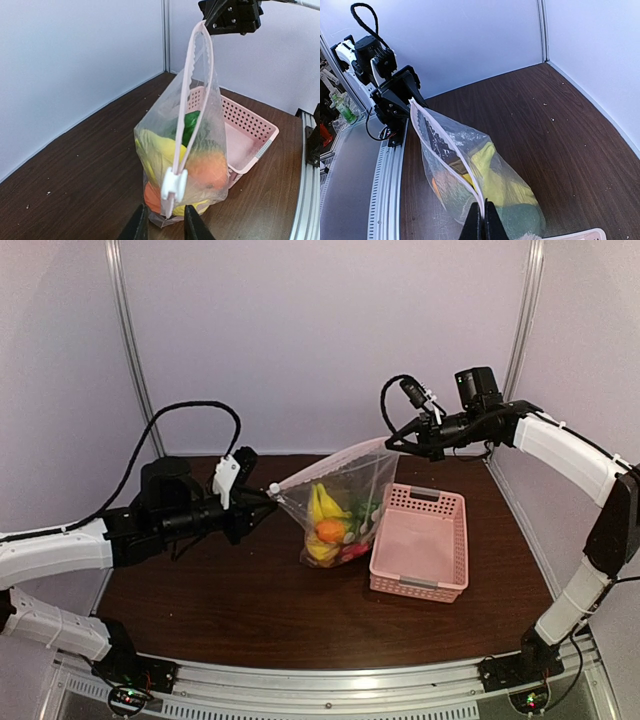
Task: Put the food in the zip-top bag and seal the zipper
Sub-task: Hold the zipper food storage bag at the center of the board.
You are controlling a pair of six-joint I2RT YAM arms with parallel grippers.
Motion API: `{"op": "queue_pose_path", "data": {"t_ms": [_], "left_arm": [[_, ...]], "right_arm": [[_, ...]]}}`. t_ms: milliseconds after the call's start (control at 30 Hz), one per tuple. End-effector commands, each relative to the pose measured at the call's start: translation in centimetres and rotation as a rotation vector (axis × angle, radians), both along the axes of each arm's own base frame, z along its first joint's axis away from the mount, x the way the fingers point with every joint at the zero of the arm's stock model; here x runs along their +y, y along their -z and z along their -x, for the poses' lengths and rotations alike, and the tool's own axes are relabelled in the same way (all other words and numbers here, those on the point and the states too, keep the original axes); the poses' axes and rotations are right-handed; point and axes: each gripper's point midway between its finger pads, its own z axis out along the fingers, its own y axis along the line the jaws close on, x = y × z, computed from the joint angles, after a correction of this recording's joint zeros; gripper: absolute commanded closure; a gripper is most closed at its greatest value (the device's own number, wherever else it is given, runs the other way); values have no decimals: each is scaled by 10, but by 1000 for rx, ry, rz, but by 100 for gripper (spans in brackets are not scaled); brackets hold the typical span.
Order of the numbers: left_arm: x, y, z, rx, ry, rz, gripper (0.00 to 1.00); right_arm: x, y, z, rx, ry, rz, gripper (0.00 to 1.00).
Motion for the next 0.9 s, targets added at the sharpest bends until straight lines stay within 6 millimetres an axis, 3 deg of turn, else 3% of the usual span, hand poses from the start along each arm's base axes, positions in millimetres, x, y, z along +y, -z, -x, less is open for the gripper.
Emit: {"op": "queue_pose_path", "data": {"t_ms": [0,267,433,600,700,867], "left_arm": [[-6,-14,-10,-48,5,55,77],[-7,-20,-12,-79,24,84,87],[-13,-20,-12,-83,53,82,99],[-18,-26,-9,-109,93,79,100],[-22,-38,-7,-144,126,73,100],[-25,-48,-1,-215,177,30,100]], "right_arm": [[-2,-8,-3,-31,16,-16,100],[-2,-3,-4,-23,21,-11,100],[-2,-3,-6,-21,31,-5,99],[-1,-8,2,-66,17,98,64],[12,-14,19,-150,-28,207,57],[53,-14,52,-261,-116,277,47]]}}
